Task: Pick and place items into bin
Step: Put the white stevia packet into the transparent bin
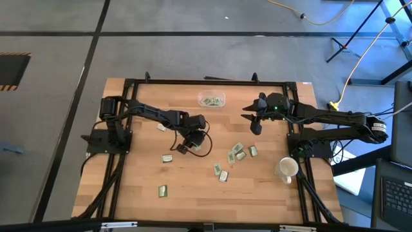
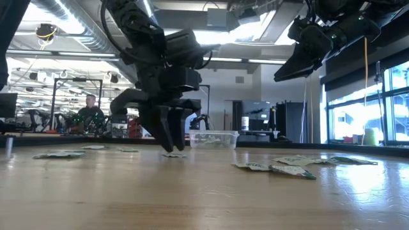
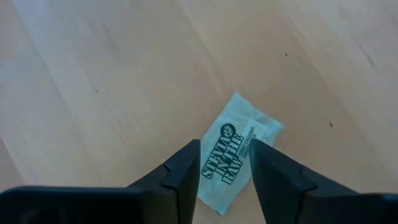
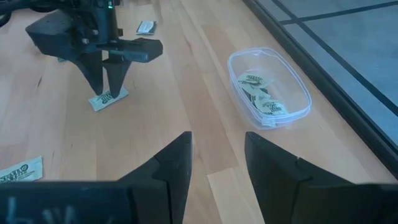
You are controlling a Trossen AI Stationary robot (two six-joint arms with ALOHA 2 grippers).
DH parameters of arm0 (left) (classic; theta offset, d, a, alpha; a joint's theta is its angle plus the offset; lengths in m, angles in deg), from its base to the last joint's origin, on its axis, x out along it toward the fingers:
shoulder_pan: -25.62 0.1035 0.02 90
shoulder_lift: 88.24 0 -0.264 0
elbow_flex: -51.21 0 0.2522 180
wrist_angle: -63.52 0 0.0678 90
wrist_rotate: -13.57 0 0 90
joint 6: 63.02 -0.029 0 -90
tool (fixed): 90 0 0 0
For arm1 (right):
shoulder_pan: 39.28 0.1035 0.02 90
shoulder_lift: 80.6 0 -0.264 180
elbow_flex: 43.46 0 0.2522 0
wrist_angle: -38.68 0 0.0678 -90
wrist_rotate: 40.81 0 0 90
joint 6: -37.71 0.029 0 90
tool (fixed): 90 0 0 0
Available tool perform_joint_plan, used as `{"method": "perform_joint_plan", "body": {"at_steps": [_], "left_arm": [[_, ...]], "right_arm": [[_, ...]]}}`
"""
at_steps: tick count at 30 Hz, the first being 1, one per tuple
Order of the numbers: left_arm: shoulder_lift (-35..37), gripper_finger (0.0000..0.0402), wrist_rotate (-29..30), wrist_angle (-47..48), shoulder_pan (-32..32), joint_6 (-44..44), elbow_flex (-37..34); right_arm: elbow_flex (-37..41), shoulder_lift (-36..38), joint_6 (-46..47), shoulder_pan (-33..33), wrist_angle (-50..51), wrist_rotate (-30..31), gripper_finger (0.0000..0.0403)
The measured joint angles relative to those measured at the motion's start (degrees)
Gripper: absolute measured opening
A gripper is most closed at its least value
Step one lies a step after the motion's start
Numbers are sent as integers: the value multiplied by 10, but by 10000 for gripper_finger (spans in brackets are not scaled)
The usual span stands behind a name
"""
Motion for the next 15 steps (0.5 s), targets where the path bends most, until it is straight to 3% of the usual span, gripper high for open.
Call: {"method": "perform_joint_plan", "body": {"at_steps": [15], "left_arm": [[-23,84,-9,-3,0,-20,3]], "right_arm": [[0,0,0,0,1,0,152]]}}
